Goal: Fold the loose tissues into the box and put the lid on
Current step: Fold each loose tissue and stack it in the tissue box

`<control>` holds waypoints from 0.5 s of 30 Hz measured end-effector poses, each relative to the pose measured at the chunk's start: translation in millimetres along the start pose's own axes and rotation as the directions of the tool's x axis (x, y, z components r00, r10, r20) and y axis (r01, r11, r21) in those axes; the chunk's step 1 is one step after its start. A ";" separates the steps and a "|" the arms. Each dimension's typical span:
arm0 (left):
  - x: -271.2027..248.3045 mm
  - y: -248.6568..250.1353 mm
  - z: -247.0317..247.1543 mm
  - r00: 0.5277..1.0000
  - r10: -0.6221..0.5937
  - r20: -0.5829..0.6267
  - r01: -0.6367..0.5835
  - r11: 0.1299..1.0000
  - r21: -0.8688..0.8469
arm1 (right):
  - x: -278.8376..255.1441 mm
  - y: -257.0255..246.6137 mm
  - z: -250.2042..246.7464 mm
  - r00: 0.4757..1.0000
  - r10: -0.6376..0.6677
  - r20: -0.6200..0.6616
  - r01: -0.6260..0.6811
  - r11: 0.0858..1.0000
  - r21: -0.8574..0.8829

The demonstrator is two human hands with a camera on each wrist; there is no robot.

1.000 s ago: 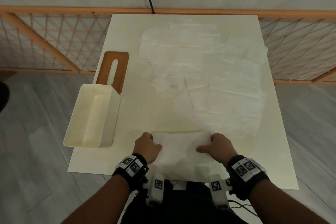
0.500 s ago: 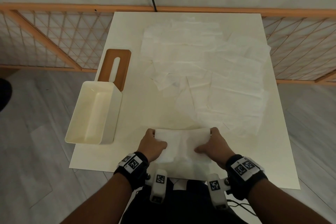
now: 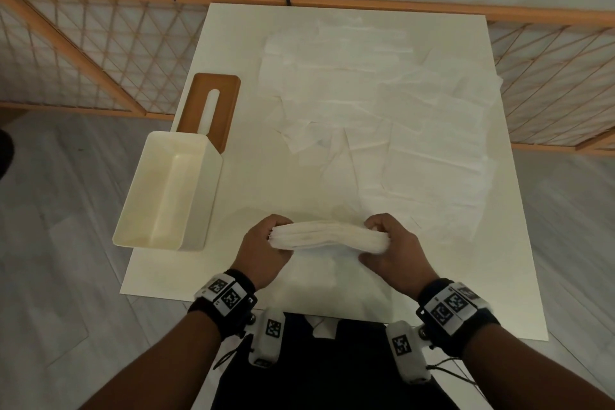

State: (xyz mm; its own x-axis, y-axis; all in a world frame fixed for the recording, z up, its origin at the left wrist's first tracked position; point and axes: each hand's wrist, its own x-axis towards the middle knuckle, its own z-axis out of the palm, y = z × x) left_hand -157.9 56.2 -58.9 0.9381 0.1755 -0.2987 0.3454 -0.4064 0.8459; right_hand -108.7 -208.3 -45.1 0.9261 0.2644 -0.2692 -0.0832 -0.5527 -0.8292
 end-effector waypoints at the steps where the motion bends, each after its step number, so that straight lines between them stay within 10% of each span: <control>1: -1.3 -2.0 1.2 1.000 0.014 0.002 -0.013 1.000 -0.009 | -1.3 2.3 1.8 1.000 -0.008 -0.005 0.008 1.000 0.008; 15: 3.3 -4.4 -6.2 1.000 0.022 0.022 -0.022 1.000 0.011 | 4.7 -1.3 -1.9 0.995 -0.100 0.005 0.100 0.984 -0.150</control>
State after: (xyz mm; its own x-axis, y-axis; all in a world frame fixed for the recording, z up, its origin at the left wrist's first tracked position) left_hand -156.5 64.1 -60.8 0.9458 0.1465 -0.2898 0.3247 -0.4199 0.8475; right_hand -103.5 -207.8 -44.3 0.9278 0.3228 -0.1873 0.0659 -0.6358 -0.7691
